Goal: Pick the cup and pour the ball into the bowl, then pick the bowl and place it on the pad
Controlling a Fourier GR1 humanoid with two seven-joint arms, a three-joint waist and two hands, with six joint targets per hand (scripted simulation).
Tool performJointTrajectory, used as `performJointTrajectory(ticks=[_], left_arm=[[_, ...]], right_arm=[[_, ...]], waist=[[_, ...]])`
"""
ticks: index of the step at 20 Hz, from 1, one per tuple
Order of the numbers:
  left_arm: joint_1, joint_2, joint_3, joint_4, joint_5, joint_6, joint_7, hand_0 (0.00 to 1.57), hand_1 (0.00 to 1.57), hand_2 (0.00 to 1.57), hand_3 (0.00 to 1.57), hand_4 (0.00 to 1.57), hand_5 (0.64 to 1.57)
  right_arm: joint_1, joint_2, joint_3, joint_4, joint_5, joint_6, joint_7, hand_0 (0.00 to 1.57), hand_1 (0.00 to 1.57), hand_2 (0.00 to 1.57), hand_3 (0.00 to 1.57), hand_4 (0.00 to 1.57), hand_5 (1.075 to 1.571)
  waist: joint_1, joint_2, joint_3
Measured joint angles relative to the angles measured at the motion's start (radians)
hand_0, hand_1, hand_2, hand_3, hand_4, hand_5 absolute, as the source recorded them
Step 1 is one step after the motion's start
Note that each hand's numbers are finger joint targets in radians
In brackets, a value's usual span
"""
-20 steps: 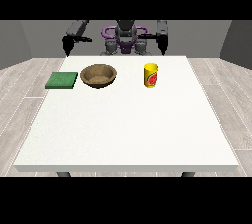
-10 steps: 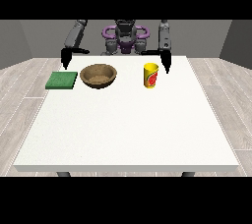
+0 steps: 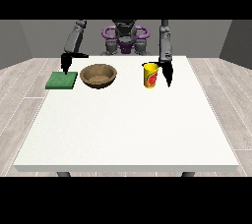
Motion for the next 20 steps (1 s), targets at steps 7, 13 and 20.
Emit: performJointTrajectory(ticks=[7,13,20], left_arm=[[-0.089,0.016,0.037,0.12,0.006,0.017,-0.09,0.0,0.0,0.0,0.0,0.0,1.411],[-0.052,0.014,0.051,0.079,-0.015,0.101,-0.179,1.37,1.37,1.57,1.57,1.16,1.533],[0.003,0.017,0.066,0.007,-0.06,0.254,-0.166,1.38,1.38,1.57,1.57,1.23,1.534]], right_arm=[[-0.051,-0.045,-0.02,0.044,-0.006,0.036,-0.061,0.0,0.0,0.0,0.0,0.0,1.541],[-0.078,-0.092,-0.029,0.029,-0.028,0.061,-0.049,0.0,0.0,0.0,0.0,0.14,1.548],[-0.101,-0.152,-0.046,0.043,-0.055,0.087,-0.01,0.0,0.0,0.21,0.0,0.22,1.552]], waist=[[-0.028,0.067,-0.0046],[-0.067,0.1,0.0157],[-0.121,0.114,0.0236]])
